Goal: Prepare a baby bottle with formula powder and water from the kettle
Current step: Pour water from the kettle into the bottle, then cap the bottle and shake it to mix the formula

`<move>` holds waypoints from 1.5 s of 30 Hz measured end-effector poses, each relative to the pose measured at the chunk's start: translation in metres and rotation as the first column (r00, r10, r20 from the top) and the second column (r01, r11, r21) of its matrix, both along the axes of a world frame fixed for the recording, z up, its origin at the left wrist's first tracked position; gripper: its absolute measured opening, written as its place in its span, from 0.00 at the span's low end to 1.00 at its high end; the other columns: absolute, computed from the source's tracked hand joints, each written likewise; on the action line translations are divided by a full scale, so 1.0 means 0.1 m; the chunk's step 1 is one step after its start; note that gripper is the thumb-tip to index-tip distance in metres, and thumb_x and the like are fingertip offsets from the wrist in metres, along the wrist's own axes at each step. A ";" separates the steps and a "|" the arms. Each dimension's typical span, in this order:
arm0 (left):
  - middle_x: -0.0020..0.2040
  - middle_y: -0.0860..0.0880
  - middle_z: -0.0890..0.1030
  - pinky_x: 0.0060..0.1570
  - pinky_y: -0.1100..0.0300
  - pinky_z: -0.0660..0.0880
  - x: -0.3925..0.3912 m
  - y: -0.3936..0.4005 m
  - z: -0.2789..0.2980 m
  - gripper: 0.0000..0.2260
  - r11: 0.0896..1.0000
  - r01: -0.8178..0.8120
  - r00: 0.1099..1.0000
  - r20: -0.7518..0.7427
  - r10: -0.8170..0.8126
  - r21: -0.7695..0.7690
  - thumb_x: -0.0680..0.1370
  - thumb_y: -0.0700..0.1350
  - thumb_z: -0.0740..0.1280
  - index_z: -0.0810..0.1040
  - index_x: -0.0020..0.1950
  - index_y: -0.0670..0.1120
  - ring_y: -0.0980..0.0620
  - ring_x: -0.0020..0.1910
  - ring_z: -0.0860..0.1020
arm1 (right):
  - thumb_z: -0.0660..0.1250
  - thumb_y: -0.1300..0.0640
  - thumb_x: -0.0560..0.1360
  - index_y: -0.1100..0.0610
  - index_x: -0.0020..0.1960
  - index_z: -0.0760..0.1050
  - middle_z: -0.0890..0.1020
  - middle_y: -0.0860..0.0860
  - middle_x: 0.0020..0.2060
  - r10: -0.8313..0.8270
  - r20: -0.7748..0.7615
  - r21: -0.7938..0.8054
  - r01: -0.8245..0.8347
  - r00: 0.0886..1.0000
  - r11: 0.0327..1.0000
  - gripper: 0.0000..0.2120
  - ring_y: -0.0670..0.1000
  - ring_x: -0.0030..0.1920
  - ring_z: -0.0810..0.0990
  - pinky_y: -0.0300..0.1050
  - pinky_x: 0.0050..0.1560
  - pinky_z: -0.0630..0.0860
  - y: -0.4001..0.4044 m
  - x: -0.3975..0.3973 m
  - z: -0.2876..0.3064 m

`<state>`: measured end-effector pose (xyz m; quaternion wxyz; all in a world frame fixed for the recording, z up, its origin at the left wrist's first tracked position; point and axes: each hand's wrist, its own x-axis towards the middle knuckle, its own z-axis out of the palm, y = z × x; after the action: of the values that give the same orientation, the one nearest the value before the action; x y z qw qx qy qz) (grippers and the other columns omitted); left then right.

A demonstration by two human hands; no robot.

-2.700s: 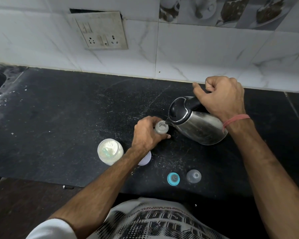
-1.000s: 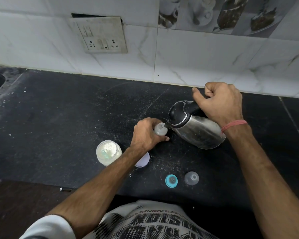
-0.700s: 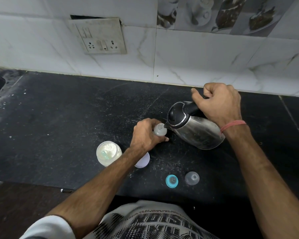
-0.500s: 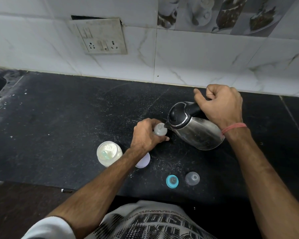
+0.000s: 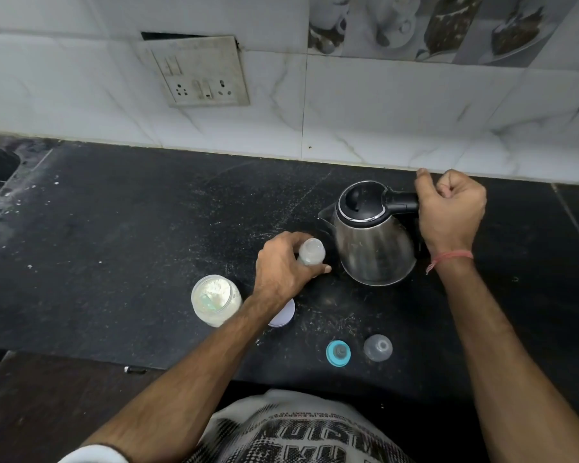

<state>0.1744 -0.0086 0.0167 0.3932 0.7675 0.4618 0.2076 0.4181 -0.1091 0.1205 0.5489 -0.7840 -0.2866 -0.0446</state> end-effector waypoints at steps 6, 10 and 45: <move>0.53 0.64 0.87 0.58 0.50 0.85 -0.11 -0.16 -0.11 0.25 0.999 -0.032 0.999 0.033 0.032 -0.024 0.63 0.62 0.89 0.87 0.57 0.62 0.62 0.54 0.85 | 0.74 0.53 0.78 0.49 0.33 0.59 0.64 0.47 0.28 -0.029 -0.157 0.162 0.055 0.987 0.985 0.26 0.47 0.31 0.62 0.45 0.37 0.67 0.13 0.05 -0.27; 0.53 0.63 0.87 0.58 0.49 0.85 -0.14 -0.28 -0.12 0.25 0.998 -0.032 0.999 0.016 0.032 -0.049 0.62 0.64 0.89 0.87 0.56 0.62 0.61 0.54 0.85 | 0.74 0.55 0.78 0.48 0.33 0.58 0.62 0.46 0.29 0.022 -0.246 0.218 0.033 0.969 0.975 0.27 0.46 0.31 0.60 0.44 0.37 0.67 0.26 0.02 -0.37; 0.54 0.60 0.86 0.55 0.51 0.84 -0.29 -0.63 -0.35 0.25 1.000 0.025 1.000 0.019 -0.025 0.013 0.66 0.51 0.88 0.88 0.61 0.58 0.61 0.52 0.84 | 0.81 0.45 0.73 0.43 0.56 0.80 0.77 0.40 0.51 0.359 -0.304 -0.657 -0.467 0.883 0.592 0.15 0.46 0.55 0.77 0.47 0.57 0.78 -1.03 -1.40 -0.99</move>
<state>0.1453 -0.0716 -0.0187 0.3953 0.7737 0.4471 0.2127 0.2782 -0.2123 0.0220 0.2150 -0.8466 -0.4159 0.2532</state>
